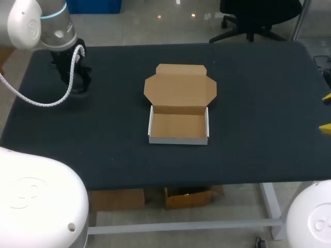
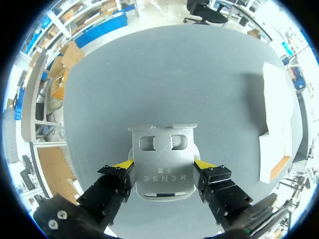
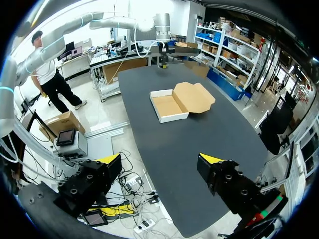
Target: Assemble the packaging by folding the flat box into shape, placing the metal phone stand inside, and closing the box properly
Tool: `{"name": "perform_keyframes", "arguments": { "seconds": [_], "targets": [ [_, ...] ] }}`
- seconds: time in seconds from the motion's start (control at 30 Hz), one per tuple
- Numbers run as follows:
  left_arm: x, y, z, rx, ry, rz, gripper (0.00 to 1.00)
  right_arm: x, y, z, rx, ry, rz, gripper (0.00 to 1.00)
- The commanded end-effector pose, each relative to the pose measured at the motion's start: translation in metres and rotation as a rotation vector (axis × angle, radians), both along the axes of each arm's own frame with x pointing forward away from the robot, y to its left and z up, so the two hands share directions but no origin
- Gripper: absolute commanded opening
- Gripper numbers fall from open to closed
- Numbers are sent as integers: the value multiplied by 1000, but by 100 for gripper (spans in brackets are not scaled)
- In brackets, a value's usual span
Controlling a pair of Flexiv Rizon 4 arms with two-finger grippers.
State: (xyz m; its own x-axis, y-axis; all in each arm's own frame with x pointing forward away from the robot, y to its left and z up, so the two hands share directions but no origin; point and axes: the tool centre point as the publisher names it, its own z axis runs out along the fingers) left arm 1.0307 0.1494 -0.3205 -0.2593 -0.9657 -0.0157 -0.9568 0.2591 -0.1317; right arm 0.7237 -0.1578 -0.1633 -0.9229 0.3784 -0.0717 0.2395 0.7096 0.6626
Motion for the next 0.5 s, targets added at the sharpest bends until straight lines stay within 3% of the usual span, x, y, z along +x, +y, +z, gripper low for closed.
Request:
{"name": "perform_keyframes", "arguments": {
  "seconds": [0.03,0.5],
  "targets": [
    [-7,-4,4,9,-11,-2,0,-9,-1,-2,-4,-11,-16,100],
    [-14,-20,6,15,-19,-29,0,22,-1,-30,17,18,7,100]
  ]
}}
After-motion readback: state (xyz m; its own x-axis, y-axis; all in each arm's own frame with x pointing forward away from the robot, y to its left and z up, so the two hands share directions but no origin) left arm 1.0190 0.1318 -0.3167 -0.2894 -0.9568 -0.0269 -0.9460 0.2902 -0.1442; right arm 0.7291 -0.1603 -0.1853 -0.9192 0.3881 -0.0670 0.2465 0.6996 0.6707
